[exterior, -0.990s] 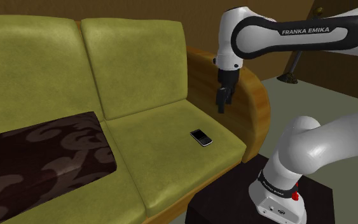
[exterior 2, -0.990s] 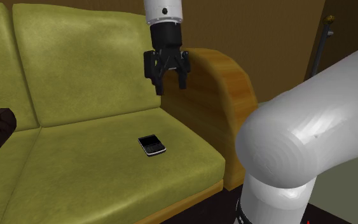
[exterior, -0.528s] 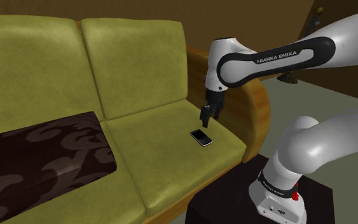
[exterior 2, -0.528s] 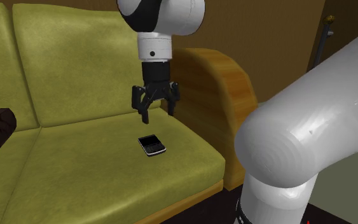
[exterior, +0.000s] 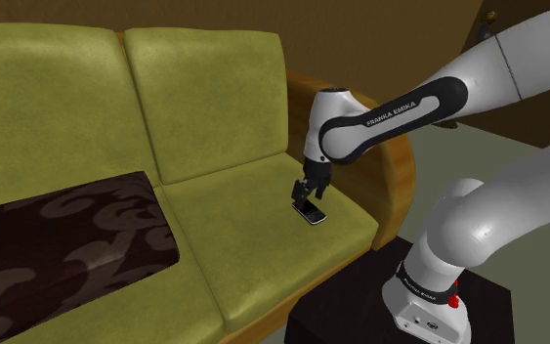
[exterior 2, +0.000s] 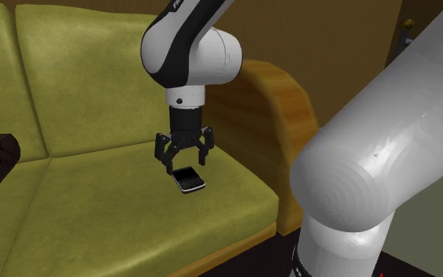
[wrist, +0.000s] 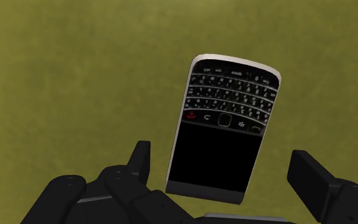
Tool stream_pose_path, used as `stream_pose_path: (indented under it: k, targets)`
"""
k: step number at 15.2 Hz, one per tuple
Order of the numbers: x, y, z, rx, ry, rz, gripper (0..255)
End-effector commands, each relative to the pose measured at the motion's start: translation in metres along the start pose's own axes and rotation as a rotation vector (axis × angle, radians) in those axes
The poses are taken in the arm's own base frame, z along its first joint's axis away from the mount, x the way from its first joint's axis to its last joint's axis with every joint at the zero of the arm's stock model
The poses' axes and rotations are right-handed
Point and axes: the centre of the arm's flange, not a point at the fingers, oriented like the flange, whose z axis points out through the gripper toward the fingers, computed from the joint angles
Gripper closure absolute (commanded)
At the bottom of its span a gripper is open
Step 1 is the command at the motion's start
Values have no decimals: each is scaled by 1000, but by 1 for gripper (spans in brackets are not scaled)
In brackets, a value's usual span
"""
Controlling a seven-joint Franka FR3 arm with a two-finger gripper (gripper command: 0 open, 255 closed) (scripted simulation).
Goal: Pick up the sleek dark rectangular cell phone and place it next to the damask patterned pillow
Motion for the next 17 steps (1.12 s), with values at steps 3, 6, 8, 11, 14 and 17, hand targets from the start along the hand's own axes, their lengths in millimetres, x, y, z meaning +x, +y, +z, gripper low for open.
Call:
stream_pose_path:
  k: [3, 6, 8, 11, 14, 17]
  targets:
    - [1, -1, 21, 1, 2, 1, 0]
    - [1, -1, 24, 1, 2, 1, 0]
    - [1, -1, 24, 1, 2, 1, 0]
    - [1, -1, 24, 1, 2, 1, 0]
    - [1, -1, 24, 1, 2, 1, 255]
    - [2, -1, 25, 1, 2, 1, 255]
